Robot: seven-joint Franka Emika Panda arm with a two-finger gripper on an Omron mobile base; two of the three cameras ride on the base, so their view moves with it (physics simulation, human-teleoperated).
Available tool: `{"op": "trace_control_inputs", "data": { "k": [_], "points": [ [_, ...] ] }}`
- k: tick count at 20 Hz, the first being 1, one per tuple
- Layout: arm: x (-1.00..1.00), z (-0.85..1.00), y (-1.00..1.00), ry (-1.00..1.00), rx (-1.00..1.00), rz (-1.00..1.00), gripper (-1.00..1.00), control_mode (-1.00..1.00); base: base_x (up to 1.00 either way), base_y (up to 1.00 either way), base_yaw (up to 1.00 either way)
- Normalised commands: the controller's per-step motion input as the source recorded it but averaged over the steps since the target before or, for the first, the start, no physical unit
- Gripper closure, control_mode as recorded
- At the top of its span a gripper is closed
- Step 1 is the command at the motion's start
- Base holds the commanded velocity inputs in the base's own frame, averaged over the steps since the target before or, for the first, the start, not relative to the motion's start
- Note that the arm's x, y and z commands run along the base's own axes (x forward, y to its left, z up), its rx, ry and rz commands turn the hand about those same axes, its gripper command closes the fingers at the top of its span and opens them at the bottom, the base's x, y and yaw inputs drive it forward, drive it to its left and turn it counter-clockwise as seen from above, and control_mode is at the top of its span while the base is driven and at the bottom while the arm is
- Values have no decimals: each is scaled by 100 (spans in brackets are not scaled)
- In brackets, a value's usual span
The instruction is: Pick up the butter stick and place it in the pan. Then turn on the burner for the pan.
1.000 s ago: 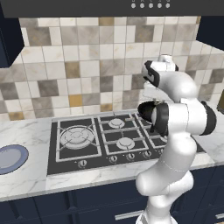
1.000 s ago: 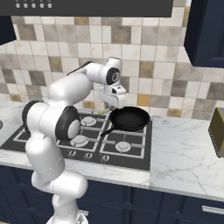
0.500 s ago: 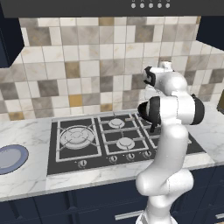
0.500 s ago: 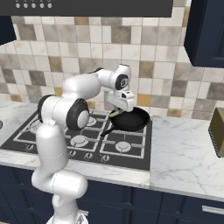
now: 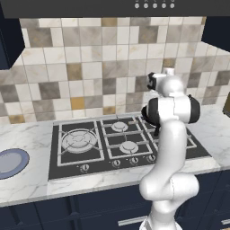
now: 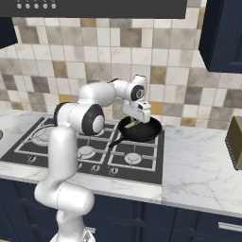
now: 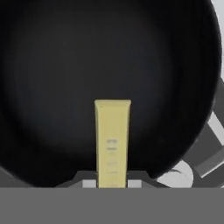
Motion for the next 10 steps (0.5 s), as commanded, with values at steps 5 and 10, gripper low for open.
{"op": "trace_control_inputs", "data": {
  "k": [5,10],
  "points": [
    [31,-29,-3,0,0,0,100,-100,0,0,0],
    [18,-29,-4,0,0,0,100,-100,0,0,0]
  ]
}}
